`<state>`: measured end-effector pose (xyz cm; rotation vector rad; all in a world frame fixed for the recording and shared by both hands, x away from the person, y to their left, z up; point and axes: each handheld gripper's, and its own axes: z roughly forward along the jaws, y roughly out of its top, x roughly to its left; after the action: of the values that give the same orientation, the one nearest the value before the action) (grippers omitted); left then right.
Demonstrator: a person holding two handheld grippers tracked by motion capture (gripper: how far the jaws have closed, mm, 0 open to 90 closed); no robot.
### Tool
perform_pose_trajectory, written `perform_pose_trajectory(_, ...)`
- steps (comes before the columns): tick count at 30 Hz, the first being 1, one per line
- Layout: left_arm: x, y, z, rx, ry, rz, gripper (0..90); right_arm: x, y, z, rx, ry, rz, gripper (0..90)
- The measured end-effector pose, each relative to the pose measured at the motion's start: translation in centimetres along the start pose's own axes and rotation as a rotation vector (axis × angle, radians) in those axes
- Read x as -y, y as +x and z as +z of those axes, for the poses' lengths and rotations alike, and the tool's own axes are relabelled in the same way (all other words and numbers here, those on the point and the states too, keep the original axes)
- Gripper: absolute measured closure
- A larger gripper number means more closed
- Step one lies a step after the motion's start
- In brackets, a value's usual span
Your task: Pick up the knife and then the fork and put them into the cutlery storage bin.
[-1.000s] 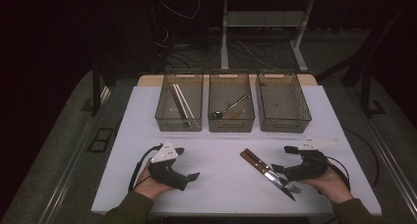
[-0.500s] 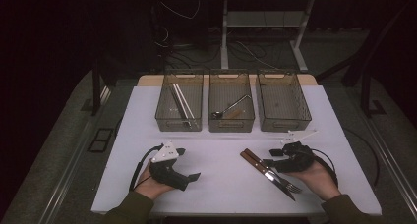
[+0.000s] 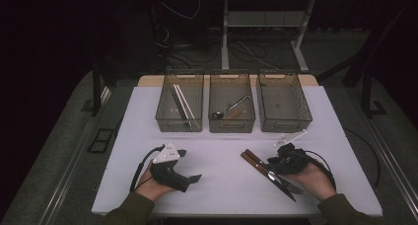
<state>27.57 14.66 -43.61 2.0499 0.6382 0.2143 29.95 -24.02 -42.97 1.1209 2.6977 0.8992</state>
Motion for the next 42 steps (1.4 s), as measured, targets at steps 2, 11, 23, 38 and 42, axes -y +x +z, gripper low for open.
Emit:
perform_pose_trajectory(2, 0.0, 0.0, 0.1, 0.001, 0.001, 0.001, 0.3, 0.0, 0.0, 0.1, -0.003, 0.01, 0.0, 69.2)
perform_pose_trajectory(11, 0.0, 0.0, 0.1, 0.004, 0.003, -0.001, 0.2, 0.0, 0.2, 0.4, 0.0, 0.039, -0.022, 73.3)
perform_pose_trajectory(23, 0.1, 0.0, 0.2, 0.006, 0.009, -0.006, 0.2, -0.4, -0.2, 0.4, 0.023, 0.101, -0.085, 74.9)
perform_pose_trajectory(38, 0.1, -0.1, 0.3, 0.01, 0.017, -0.002, 0.3, -4.2, 0.2, 1.8, 0.057, 0.383, -0.081, 75.3)
perform_pose_trajectory(42, 0.1, -0.1, 0.3, 0.011, 0.016, 0.0, 0.3, -5.2, 0.2, 2.4, 0.071, 0.471, -0.085, 76.2)
